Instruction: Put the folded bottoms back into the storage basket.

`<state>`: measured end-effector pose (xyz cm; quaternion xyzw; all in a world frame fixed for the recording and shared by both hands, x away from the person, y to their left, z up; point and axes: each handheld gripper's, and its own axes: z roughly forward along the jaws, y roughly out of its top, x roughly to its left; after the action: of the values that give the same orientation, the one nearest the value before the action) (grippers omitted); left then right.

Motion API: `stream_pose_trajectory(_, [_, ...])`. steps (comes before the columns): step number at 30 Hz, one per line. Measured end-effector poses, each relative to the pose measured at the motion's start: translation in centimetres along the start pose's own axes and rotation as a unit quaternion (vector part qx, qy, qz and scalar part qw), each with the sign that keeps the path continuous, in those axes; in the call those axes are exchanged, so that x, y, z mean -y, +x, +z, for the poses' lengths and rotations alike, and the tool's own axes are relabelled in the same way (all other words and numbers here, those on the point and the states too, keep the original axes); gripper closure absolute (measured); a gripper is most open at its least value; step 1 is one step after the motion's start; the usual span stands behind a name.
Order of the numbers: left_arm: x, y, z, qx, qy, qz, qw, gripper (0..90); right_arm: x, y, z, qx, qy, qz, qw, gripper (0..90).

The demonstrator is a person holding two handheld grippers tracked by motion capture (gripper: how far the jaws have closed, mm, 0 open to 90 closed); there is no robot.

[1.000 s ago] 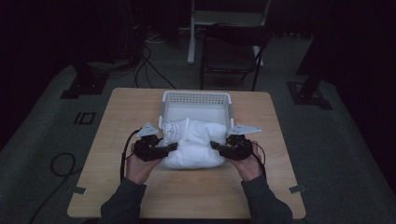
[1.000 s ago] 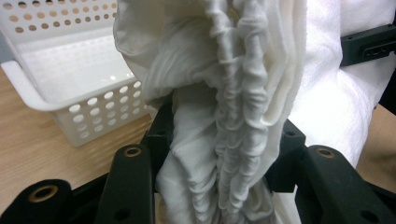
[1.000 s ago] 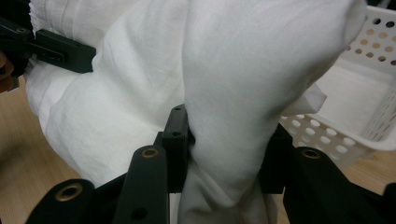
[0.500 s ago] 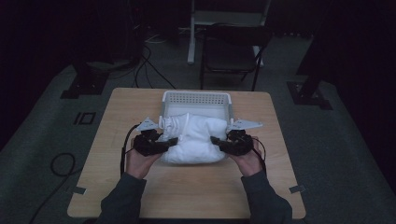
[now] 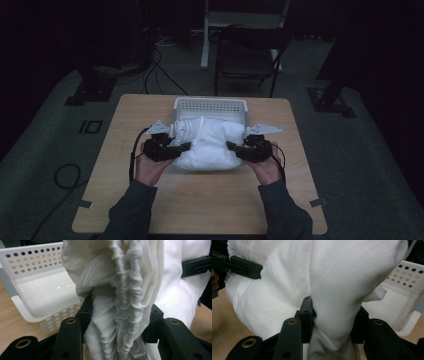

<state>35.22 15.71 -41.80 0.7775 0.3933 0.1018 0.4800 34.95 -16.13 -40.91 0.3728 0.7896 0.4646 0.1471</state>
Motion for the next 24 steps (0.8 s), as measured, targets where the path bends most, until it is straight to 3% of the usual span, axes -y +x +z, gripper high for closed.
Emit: stream_pose_trajectory(24, [-1.5,1.2,0.4,-0.003,-0.005,-0.002,1.0000,54.5,-1.4,-0.9,0.7,0.005,-0.008,0.004,0.9999,63.2])
